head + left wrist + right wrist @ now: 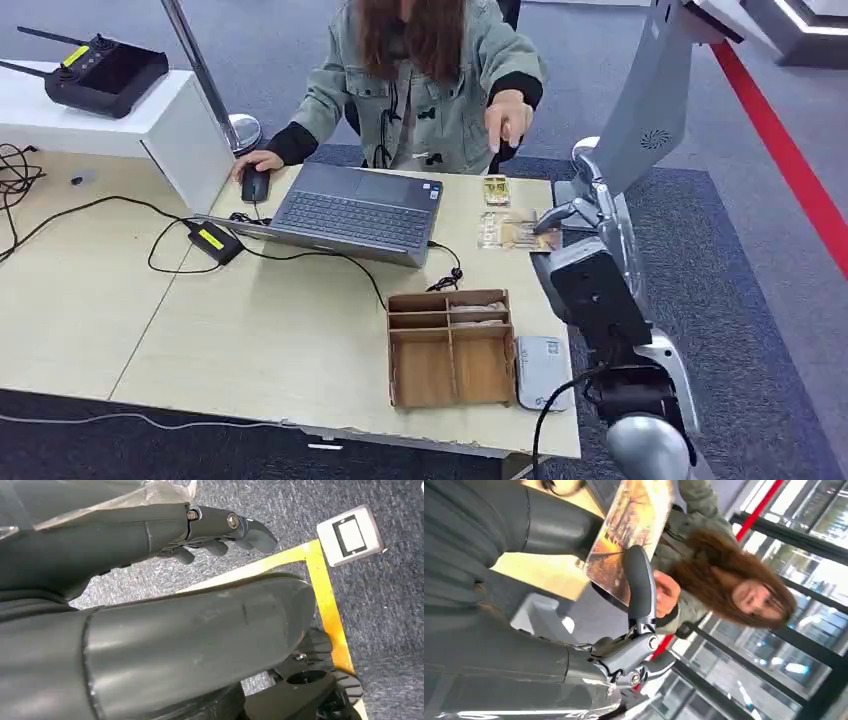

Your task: Pass the card to the sensor for recognition and then transmit it.

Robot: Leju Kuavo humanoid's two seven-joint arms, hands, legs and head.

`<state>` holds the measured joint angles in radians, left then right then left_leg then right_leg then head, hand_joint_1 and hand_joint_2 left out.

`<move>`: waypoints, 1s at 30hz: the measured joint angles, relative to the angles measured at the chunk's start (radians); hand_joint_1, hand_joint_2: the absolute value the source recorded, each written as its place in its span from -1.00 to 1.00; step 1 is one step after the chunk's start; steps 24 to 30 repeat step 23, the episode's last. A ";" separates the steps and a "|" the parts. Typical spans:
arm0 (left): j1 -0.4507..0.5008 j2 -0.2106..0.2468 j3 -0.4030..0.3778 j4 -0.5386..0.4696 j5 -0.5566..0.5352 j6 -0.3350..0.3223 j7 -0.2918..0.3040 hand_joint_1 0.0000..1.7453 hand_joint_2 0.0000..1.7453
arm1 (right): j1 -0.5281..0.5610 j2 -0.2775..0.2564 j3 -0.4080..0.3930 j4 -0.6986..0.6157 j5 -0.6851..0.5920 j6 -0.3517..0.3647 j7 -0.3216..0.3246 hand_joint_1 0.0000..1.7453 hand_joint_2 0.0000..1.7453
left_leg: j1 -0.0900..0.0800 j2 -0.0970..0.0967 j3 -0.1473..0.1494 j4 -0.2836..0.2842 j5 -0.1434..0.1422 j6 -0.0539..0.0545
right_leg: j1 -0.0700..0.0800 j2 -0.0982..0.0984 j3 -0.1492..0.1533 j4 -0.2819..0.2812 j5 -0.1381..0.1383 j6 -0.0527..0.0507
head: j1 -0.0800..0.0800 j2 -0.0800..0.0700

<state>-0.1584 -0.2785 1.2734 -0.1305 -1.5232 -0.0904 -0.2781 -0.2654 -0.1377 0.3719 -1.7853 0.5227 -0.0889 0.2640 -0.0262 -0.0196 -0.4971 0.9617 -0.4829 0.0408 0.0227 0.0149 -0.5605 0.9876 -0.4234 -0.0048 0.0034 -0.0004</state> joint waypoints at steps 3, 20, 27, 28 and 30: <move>0.000 -0.002 -0.003 0.000 -0.001 -0.010 0.005 -1.00 -1.00 | -0.063 0.012 0.005 0.022 0.005 -0.017 0.023 0.74 1.00 | 0.000 0.000 0.000 0.000 0.000 0.000 | 0.000 0.000 0.000 0.000 0.000 0.000 | -0.001 0.000; -0.005 -0.013 -0.054 0.000 -0.001 -0.034 0.018 -1.00 -1.00 | -0.291 0.073 0.019 0.300 0.003 -0.091 0.028 0.84 1.00 | 0.000 -0.002 -0.001 0.000 0.002 0.000 | 0.000 -0.002 -0.001 0.001 0.001 -0.001 | -0.001 0.000; -0.009 -0.015 -0.072 0.000 -0.001 -0.042 0.024 -1.00 -1.00 | -0.355 0.109 0.025 0.429 0.011 -0.116 0.016 0.86 1.00 | 0.000 -0.002 -0.001 0.000 0.002 0.000 | 0.000 -0.002 -0.001 0.001 0.001 -0.001 | -0.001 0.000; -0.009 -0.015 -0.072 0.000 -0.001 -0.042 0.024 -1.00 -1.00 | -0.355 0.109 0.025 0.429 0.011 -0.116 0.016 0.86 1.00 | 0.000 -0.002 -0.001 0.000 0.002 0.000 | 0.000 -0.002 -0.001 0.001 0.001 -0.001 | -0.001 0.000; -0.009 -0.015 -0.072 0.000 -0.001 -0.042 0.024 -1.00 -1.00 | -0.355 0.109 0.025 0.429 0.011 -0.116 0.016 0.86 1.00 | 0.000 -0.002 -0.001 0.000 0.002 0.000 | 0.000 -0.002 -0.001 0.001 0.001 -0.001 | -0.001 0.000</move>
